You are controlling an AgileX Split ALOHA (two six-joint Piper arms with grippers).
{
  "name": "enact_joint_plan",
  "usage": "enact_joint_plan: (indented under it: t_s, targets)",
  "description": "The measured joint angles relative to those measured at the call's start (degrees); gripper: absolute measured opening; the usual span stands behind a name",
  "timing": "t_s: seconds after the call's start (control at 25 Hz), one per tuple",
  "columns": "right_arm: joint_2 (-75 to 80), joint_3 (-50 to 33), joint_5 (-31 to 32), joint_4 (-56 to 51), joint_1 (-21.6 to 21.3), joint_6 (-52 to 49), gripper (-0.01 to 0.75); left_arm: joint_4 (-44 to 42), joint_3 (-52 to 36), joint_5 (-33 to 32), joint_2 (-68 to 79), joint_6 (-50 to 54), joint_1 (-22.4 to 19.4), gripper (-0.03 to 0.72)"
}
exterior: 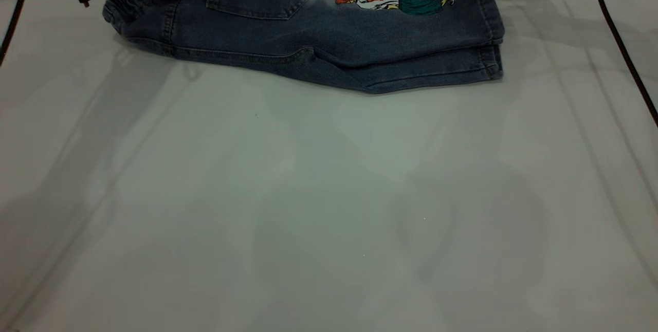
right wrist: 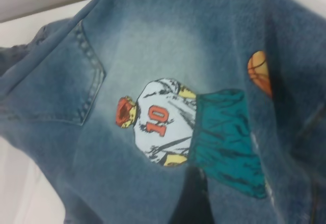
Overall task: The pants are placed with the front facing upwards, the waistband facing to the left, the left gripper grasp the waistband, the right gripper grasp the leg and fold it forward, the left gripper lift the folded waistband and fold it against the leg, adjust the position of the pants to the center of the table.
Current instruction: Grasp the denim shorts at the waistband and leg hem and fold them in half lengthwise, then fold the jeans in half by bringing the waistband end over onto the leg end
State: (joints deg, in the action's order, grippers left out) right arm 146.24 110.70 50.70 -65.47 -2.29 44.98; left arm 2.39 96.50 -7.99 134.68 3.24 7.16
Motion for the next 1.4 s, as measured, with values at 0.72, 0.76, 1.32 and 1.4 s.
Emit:
enact_joint_plan:
  t_s: [0.72, 0.76, 1.32, 1.4]
  targets:
    - [-3.2, 0.0, 5.9, 8.7, 3.8, -4.5, 0.521, -5.2, 0.3, -21.7, -4.5, 1.2, -7.2, 0.599]
    - [-3.3, 0.0, 5.9, 9.0, 4.1, -4.5, 0.521, -5.3, 0.3, -23.0, -4.5, 1.5, -8.3, 0.594]
    - [-3.3, 0.0, 9.7, 9.1, 5.7, -7.0, 0.521, 17.6, 2.0, -25.7, -4.5, -13.4, -17.9, 0.582]
    - [-3.3, 0.0, 9.7, 9.1, 5.7, -7.0, 0.521, 23.9, 2.0, -27.3, -4.1, -17.9, -19.7, 0.582]
